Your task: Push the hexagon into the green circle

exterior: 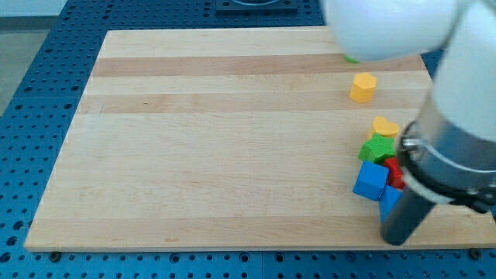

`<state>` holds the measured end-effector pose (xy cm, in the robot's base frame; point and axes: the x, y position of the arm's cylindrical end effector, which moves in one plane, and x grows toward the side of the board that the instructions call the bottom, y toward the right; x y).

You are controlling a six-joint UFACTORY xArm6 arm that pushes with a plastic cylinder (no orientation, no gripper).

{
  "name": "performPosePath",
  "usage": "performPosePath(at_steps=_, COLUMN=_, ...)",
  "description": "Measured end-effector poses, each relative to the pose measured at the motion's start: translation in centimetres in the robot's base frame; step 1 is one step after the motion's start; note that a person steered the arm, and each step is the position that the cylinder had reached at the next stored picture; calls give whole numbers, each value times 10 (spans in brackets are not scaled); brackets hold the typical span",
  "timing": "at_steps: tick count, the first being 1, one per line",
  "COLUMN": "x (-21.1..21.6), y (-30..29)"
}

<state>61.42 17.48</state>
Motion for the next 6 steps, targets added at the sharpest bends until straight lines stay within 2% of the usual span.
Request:
performPosePath(at_steps=1, x=-20, y=6)
performPosePath(at_steps=2, x=4, y=-44)
performPosePath(at_steps=3, x=-23, y=-117)
performPosePath(at_steps=4, x=-99, y=-142)
performPosePath(at_steps=5, x=-151, y=-102)
performPosePath(at_steps=6, x=-169, y=-53)
